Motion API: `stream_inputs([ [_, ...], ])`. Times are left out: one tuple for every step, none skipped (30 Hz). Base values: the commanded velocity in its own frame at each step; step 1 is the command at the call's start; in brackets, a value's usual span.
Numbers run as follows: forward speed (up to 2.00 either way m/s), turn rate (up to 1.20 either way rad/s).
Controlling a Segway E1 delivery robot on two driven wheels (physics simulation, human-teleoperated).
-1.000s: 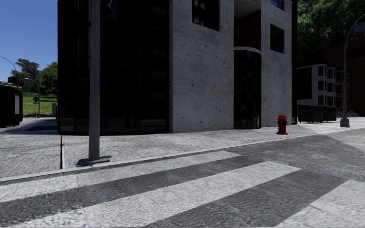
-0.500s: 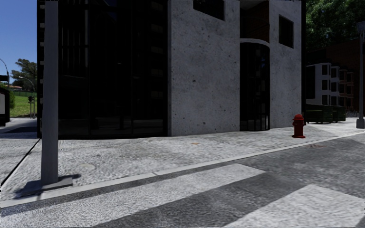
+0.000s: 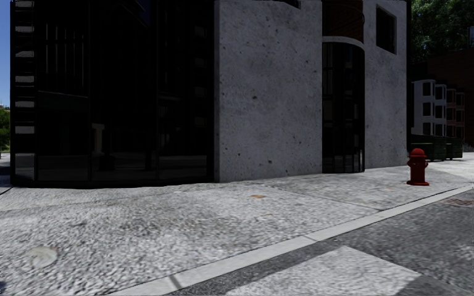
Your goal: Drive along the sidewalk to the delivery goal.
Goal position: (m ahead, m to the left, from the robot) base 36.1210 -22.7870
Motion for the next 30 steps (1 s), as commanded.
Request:
stream_inputs([
  [2.00, 0.00],
  [2.00, 0.00],
  [2.00, 0.00],
  [2.00, -0.05],
  [2.00, -0.09],
  [2.00, -0.10],
  [2.00, -0.10],
  [2.00, -0.17],
  [2.00, -0.17],
  [2.00, -0.23],
  [2.00, -0.28],
  [2.00, -0.34],
  [2.00, -0.38],
  [2.00, -0.39],
  [2.00, -0.40],
  [2.00, -0.40],
  [1.97, -0.41],
  [1.85, -0.41],
  [1.77, -0.42],
  [1.69, -0.42],
  [1.67, -0.42],
  [1.67, -0.42],
  [1.66, -0.42],
  [1.66, -0.42],
  [1.66, -0.42],
  [1.66, -0.42],
  [1.66, -0.42],
  [1.66, -0.42],
  [1.66, -0.42],
  [1.66, -0.42],
])
